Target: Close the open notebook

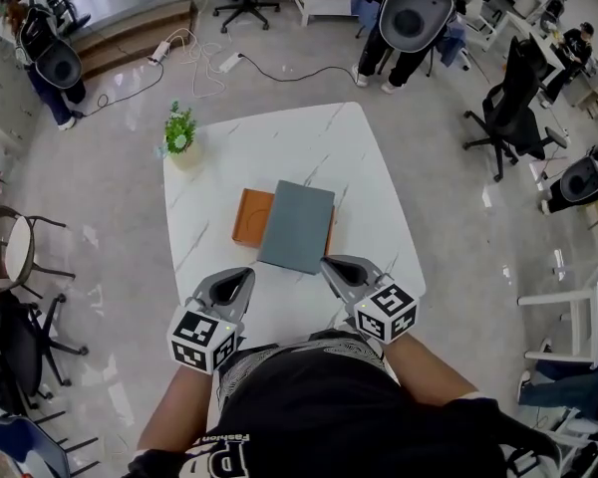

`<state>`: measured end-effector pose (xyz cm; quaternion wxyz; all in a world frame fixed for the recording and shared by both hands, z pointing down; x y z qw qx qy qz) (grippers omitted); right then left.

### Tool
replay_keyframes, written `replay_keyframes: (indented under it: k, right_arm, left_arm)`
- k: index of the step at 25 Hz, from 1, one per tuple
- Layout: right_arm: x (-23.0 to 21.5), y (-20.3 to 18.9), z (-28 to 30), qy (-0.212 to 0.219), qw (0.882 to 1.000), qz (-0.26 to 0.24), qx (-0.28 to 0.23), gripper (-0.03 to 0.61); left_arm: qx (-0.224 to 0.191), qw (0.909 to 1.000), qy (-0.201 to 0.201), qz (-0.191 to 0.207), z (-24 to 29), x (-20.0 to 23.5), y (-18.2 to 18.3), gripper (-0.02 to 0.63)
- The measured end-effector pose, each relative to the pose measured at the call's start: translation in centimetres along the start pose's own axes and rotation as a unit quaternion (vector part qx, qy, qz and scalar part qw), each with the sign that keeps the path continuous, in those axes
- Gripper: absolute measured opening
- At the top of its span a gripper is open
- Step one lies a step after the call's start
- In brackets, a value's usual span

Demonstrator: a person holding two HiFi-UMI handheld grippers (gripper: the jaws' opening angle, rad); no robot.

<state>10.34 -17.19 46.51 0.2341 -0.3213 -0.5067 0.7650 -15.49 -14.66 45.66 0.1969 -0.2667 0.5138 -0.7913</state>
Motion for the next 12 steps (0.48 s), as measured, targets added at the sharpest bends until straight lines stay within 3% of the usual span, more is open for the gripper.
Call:
replay_keyframes:
  k: [12]
  right_arm:
    - [-0.06,-0.53,-0.18,-0.01,1.0,-0.002,0.007,-0.005]
  left_arm:
    - [0.002,1.0,-0.005,0.0,0.23,-0.06,-0.33,0.058]
Point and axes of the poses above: the fingertips, and each gripper's own axes: z forward along the fingers, x to its left, y out of its top, the point moved 9 cm from there along -z, backward along the fingers, and after that the axes turned 6 degrees about -x, right-handed, at the moved point
